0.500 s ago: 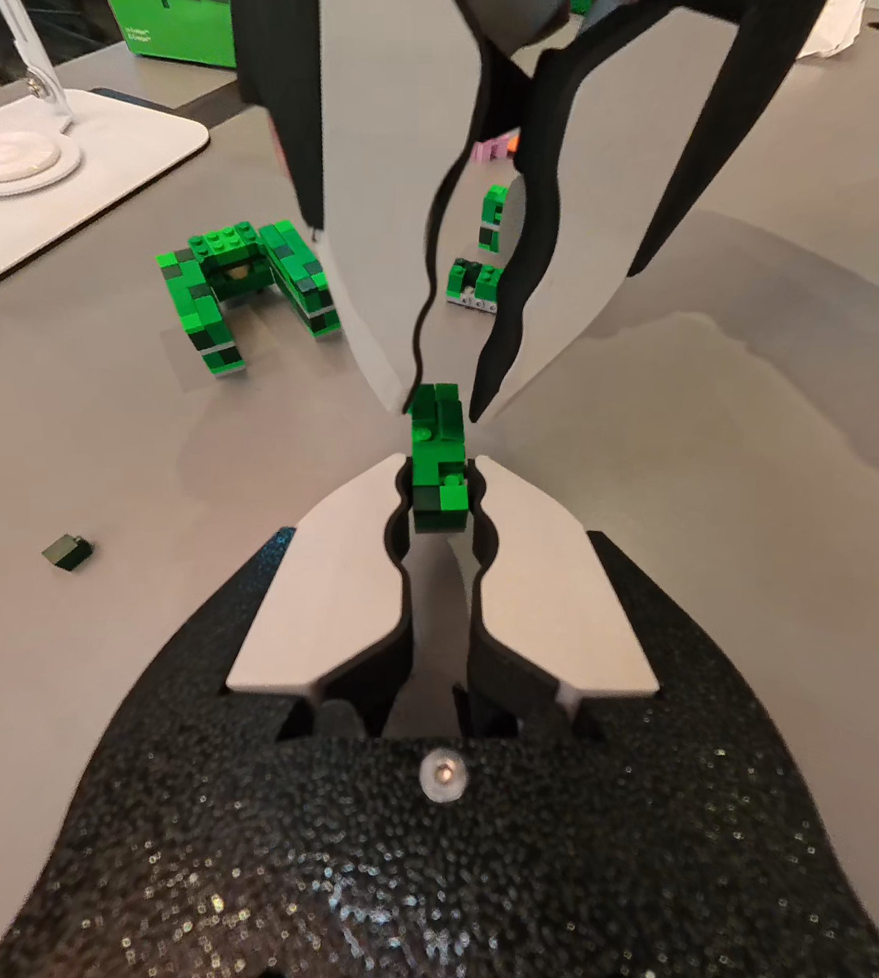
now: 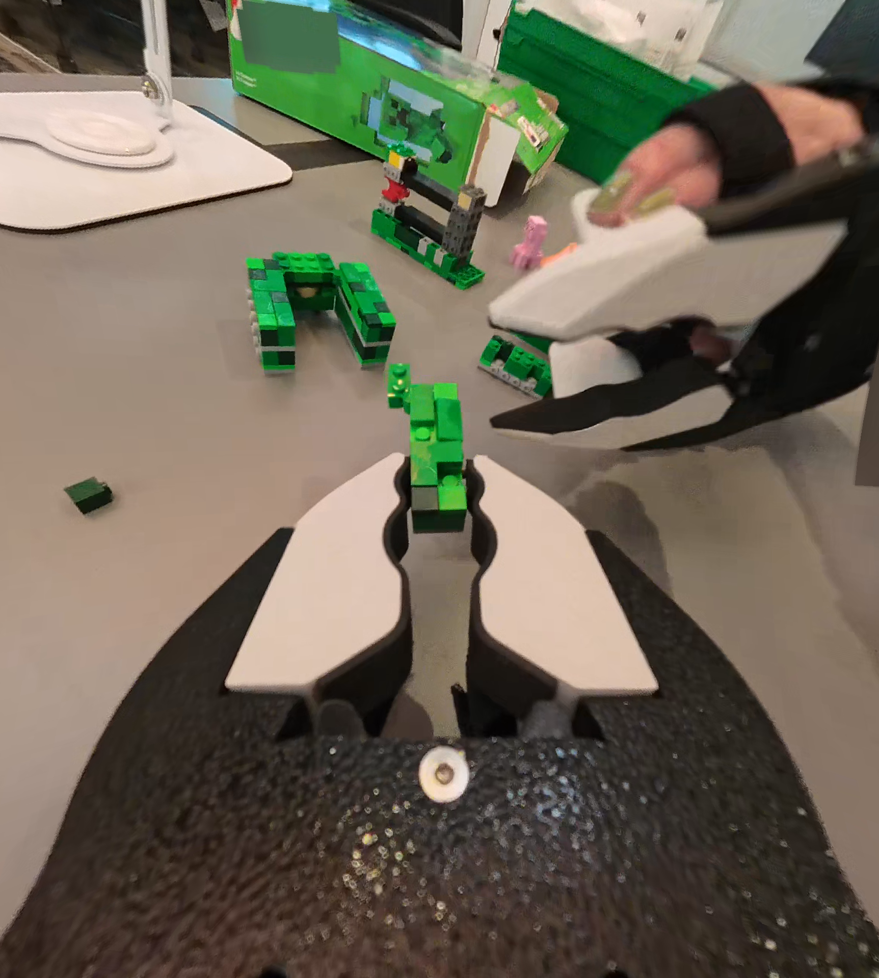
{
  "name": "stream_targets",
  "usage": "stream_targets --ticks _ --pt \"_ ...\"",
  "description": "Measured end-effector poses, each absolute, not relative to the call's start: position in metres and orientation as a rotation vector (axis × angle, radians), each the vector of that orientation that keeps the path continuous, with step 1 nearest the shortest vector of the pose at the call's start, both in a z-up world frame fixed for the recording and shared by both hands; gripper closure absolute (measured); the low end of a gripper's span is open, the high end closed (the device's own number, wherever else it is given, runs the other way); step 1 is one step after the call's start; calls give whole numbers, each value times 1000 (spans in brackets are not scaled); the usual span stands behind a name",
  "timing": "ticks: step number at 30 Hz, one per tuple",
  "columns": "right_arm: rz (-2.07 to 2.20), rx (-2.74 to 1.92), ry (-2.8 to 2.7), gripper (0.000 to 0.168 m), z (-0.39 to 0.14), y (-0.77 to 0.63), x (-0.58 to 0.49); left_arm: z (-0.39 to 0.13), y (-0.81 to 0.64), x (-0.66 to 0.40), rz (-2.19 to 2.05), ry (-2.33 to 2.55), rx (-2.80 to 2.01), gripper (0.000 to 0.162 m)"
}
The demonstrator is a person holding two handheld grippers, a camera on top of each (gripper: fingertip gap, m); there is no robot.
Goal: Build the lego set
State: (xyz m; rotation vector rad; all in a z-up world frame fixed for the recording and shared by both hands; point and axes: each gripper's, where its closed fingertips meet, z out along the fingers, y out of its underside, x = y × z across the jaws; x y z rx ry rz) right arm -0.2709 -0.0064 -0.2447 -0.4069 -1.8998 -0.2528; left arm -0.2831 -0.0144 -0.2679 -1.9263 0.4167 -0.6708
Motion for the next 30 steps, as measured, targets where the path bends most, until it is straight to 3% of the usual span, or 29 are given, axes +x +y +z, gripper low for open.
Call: stream_targets --ticks 10,17,30 --pt "-350 -229 -1812 135 -254 -15 -283 -269 -17 -277 -727 434 -1924 143" --pt "-386 -198 -1804 150 -259 -11 -283 -268 -19 -273 -737 464 -1927 143" --pt "-311 -221 -1927 151 -263 -12 -277 -273 -20 -269 -705 508 -1949 143"
